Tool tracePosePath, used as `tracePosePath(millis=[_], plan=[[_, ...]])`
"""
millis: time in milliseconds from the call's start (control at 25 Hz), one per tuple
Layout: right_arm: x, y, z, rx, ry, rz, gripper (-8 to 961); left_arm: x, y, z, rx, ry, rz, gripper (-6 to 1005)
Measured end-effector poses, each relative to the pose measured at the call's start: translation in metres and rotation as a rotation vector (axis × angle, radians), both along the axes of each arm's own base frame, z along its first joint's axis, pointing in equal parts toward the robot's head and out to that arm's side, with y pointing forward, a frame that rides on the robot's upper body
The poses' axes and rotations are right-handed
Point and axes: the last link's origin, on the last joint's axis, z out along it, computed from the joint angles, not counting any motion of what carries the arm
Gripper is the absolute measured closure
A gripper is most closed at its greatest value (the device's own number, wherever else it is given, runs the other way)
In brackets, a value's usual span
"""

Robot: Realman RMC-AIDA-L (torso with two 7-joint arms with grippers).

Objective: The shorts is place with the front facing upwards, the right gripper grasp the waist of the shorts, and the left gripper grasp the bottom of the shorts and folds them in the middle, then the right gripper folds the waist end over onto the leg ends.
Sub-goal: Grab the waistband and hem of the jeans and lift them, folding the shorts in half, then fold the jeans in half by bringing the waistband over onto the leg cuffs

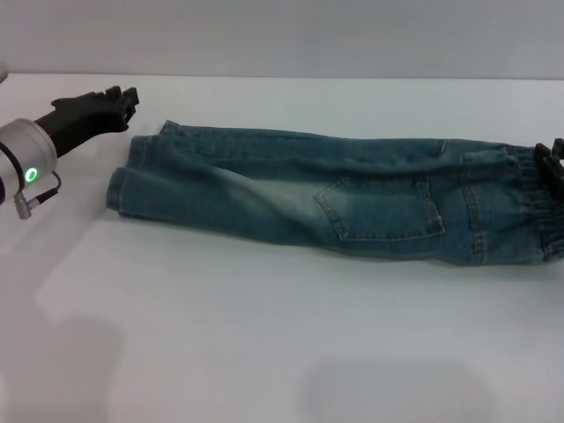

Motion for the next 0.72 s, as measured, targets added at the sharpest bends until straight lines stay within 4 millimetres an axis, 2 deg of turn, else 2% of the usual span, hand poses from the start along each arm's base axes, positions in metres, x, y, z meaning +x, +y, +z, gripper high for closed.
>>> tracePosePath(millis=[120,280,440,560,680,720], plan=[[0.002,-0.002,0.000,-0.001,-0.001,-0.007,793,-0.001,-0.001,0.000,0.021,-0.005,-0.003,865],[0.004,-0.005,-0.001,-0.001,0.000,-0.007,615,-0.002,-0.003,0.002,0.036,-0.014,-0.011,805],[0.001,-0.012,0.001,0.010,0.030,0.028,464,-0.001,-0.007,0.002,0.041,-0.034,-0.043,627],[-0.001,-0.021,0.009,0.053,0.081,0.071,356,0.004,-0.016,0.008,0.087,-0.098,-0.112,512],[-0.004,-0.029,0.028,0.097,0.149,0.109,332,0.007,-0.025,0.013,0.119,-0.136,-0.172,408],[-0.004,-0.029,0.028,0.097,0.149,0.109,324,0.008,-0.029,0.013,0.128,-0.146,-0.198,373]])
